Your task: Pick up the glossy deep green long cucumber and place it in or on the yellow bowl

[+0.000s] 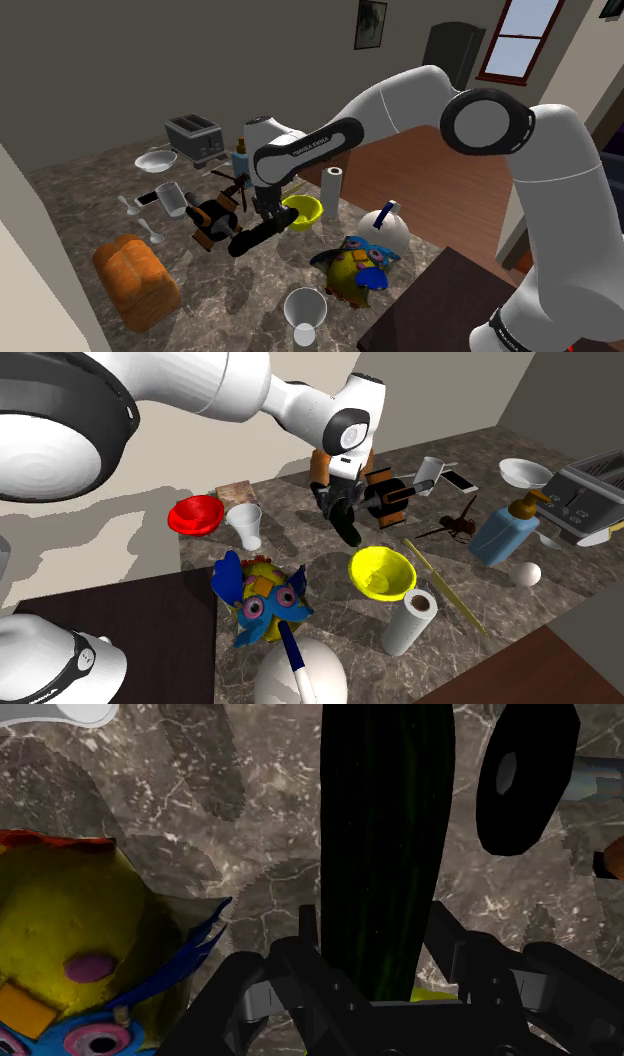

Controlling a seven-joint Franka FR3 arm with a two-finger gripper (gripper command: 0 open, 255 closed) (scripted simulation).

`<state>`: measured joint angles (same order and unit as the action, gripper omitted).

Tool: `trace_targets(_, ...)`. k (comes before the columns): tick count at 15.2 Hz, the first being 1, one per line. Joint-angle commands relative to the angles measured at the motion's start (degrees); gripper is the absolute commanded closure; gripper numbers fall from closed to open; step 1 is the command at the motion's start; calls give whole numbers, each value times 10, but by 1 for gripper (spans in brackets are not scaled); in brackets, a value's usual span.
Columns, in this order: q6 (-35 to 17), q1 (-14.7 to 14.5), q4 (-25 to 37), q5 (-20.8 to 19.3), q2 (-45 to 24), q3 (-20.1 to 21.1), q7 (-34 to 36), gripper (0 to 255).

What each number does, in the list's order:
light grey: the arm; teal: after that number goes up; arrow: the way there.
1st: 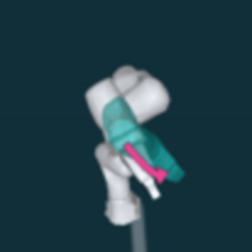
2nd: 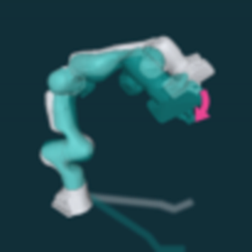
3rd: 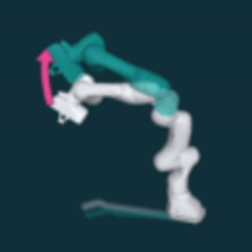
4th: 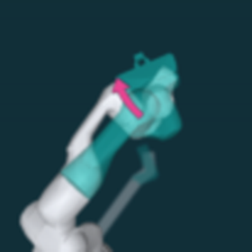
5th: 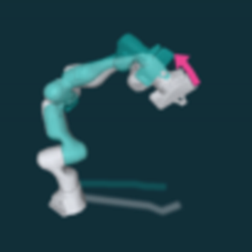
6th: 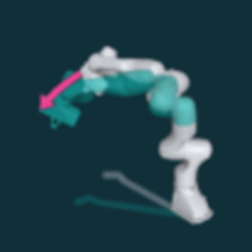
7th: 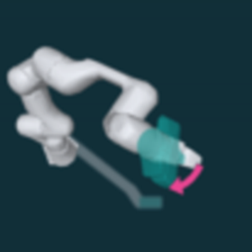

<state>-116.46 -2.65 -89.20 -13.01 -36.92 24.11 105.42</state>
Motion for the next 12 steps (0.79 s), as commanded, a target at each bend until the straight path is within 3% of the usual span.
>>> trace_targets(1, 12, 2, 3, 4, 10, 3, -2, 255)
trace_targets(6, 36, 4, 13, 10, 25, 7, -4, 255)
trace_targets(12, 46, 53, 30, 10, 19, -10, -71, 255)
